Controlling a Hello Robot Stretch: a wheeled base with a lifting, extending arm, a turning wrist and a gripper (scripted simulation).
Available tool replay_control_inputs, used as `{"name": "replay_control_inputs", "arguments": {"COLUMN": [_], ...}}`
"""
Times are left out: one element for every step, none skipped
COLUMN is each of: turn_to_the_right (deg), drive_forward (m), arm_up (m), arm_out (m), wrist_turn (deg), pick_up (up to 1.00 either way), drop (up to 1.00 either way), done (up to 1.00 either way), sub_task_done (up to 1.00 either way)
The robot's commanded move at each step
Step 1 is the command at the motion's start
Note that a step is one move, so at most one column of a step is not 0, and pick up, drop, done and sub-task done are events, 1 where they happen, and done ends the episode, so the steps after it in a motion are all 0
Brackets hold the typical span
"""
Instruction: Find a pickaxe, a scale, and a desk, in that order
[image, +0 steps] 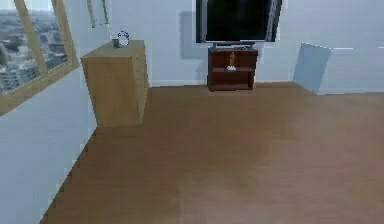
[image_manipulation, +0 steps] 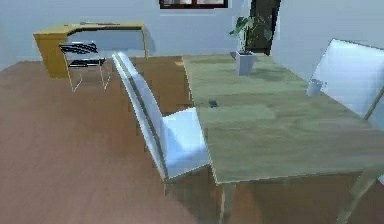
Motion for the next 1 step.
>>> {"name": "replay_control_inputs", "arguments": {"turn_to_the_right": [42.0], "drive_forward": [0.00], "arm_up": [0.00], "arm_out": [0.00], "wrist_turn": [0.0], "pick_up": [0.00], "drop": [0.00], "done": [0.00], "sub_task_done": [0.00]}}
